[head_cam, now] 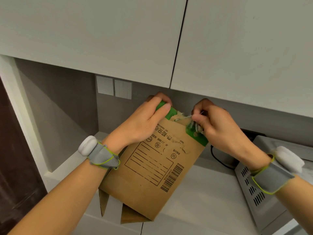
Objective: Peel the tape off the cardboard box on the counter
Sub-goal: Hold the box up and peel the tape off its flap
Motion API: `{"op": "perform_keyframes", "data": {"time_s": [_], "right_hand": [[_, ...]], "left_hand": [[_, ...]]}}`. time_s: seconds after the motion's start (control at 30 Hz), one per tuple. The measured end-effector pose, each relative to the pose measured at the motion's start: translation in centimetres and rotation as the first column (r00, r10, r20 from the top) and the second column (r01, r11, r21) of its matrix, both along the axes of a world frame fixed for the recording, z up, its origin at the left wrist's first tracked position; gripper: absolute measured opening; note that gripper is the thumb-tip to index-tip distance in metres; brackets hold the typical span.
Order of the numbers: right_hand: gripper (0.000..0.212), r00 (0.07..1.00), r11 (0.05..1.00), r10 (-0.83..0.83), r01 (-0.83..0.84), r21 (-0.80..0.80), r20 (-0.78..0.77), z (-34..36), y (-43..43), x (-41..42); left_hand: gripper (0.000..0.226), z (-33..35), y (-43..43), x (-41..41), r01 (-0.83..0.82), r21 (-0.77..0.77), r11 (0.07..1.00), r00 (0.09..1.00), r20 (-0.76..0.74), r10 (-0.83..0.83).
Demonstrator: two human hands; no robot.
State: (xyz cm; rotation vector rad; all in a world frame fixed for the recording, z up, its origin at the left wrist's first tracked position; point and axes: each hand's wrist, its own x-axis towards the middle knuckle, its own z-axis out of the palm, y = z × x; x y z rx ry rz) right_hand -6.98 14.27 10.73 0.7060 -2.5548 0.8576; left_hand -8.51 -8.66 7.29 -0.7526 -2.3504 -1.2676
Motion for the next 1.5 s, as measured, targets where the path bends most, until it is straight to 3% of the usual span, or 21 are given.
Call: {"op": "perform_keyframes", "data": {"time_s": [0.13, 0.23, 0.3, 0.4, 0.47, 0.6, 0.9, 1.23, 1.5], "right_hand": [[0.016, 0.963, 0.978, 0.152, -0.114, -0.174, 0.223, 0.1, 0.5, 0.0], [0.047, 0.957, 0.960, 0.187, -0.130, -0.250, 0.220, 0.1, 0.4, 0.4], [0.053, 0.965, 0.973, 0.170, -0.133, -0.190, 0.199, -0.1, -0.3, 0.9], [0.051, 0.998, 0.992, 0.067, -0.067, 0.111, 0.005, -0.8, -1.2, 1.4], [0.043, 0.991, 0.975, 0.060, -0.032, 0.220, -0.121, -1.4, -1.7, 1.6], [0.015, 0.967, 0.978, 0.110, -0.064, 0.201, -0.228, -2.7, -1.8, 1.8], [0.010, 0.924, 0.968, 0.188, -0.116, 0.223, -0.334, -5.0, -1.4, 1.4], [0.013, 0.924, 0.943, 0.292, -0.236, 0.233, -0.248, -6.0, -2.5, 1.1], [0.018, 0.927, 0.923, 0.351, -0.319, 0.217, -0.131, -10.2, -4.8, 1.8]], "left_hand": [[0.028, -0.8, -0.6, -0.2, -0.004, -0.005, 1.000, 1.000, -0.016, 0.004], [0.026, -1.0, -0.6, -0.2, -0.016, -0.020, 1.000, 1.000, -0.021, 0.016], [0.024, -1.0, -0.4, -0.2, -0.024, -0.039, 0.999, 1.000, -0.020, 0.024], [0.023, -0.9, -0.2, -0.1, -0.021, -0.061, 0.998, 1.000, -0.023, 0.020], [0.025, -1.0, -0.1, -0.1, -0.014, -0.061, 0.998, 1.000, -0.028, 0.012], [0.028, -1.1, -0.3, -0.3, 0.005, -0.028, 1.000, 1.000, -0.007, -0.005], [0.050, -1.1, -0.9, -0.3, 0.020, -0.116, 0.993, 0.996, 0.093, -0.009], [0.054, -1.6, -2.6, -0.5, 0.151, -0.200, 0.968, 0.975, 0.193, -0.113], [0.055, -5.2, -5.1, -0.1, 0.304, -0.350, 0.886, 0.940, 0.262, -0.219]]}}
